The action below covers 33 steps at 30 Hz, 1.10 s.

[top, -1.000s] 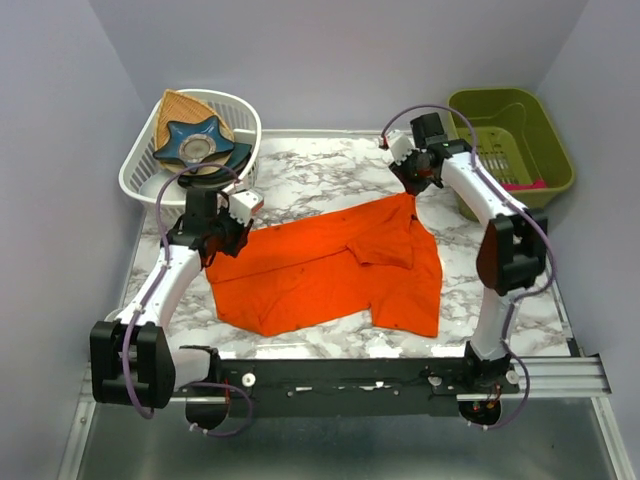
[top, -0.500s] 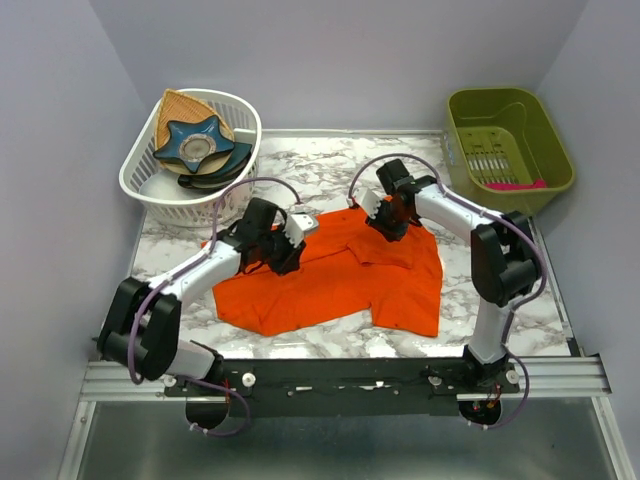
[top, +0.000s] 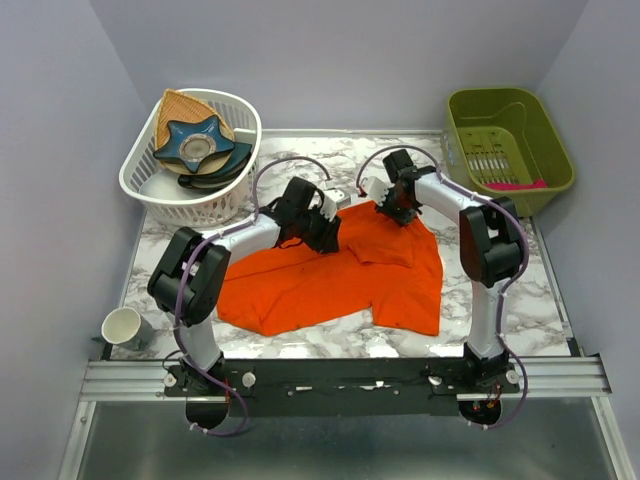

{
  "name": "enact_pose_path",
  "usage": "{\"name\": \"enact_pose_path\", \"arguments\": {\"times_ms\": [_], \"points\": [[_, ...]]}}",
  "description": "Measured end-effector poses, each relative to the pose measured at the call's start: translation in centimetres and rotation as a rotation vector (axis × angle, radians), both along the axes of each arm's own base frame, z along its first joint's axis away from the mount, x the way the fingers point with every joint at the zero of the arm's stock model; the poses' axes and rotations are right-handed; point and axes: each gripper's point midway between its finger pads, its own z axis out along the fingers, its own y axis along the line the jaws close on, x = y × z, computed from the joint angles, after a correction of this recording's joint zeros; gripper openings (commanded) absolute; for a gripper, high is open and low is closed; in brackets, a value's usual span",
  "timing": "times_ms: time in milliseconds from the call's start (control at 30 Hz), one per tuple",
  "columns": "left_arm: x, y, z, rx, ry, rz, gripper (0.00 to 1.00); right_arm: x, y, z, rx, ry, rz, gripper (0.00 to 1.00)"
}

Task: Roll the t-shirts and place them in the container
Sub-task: Fold the T-shirt at the center of the board.

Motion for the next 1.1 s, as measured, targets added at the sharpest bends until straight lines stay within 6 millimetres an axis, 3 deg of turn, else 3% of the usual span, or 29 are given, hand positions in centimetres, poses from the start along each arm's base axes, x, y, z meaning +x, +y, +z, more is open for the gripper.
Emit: {"name": "enact_pose_path", "arguments": {"times_ms": [167, 267, 433, 533, 633, 833, 933, 1100], "points": [[1.4, -5.2, 2.1, -0.151, 0.053, 0.064, 0.49, 2.1, -1.4, 0.5, 0.012, -0.019, -0.068, 0.24], [0.4, -7.5, 1.0, -0.193, 0.138, 0.085, 0.49, 2.4, -1.5, 1.4, 0.026, -0.02, -0.106, 0.27], [-2.2, -8.3, -0.5, -0.207, 0.242, 0.115, 0.49, 1.9, -0.1, 3.8, 0.112, -0.017, -0.123, 0.39], [-4.0, -7.2, -1.0, -0.19, 0.279, 0.127, 0.5, -0.7, 0.4, 5.9, 0.168, -0.004, -0.101, 0.44], [-5.1, -5.3, 0.6, -0.192, 0.262, 0.131, 0.54, -3.3, 0.6, 7.4, 0.195, 0.012, -0.077, 0.45], [-5.7, -2.5, 4.7, -0.201, 0.107, 0.082, 0.54, -9.3, -1.0, 5.7, 0.141, 0.178, -0.064, 0.46], [-6.5, -0.8, 4.0, -0.162, 0.083, 0.076, 0.54, -11.8, -2.0, 4.6, 0.103, 0.272, -0.079, 0.48], [-7.9, 2.2, 1.3, -0.077, 0.11, 0.09, 0.54, -13.2, -2.6, 3.7, 0.083, 0.348, -0.121, 0.48]]}}
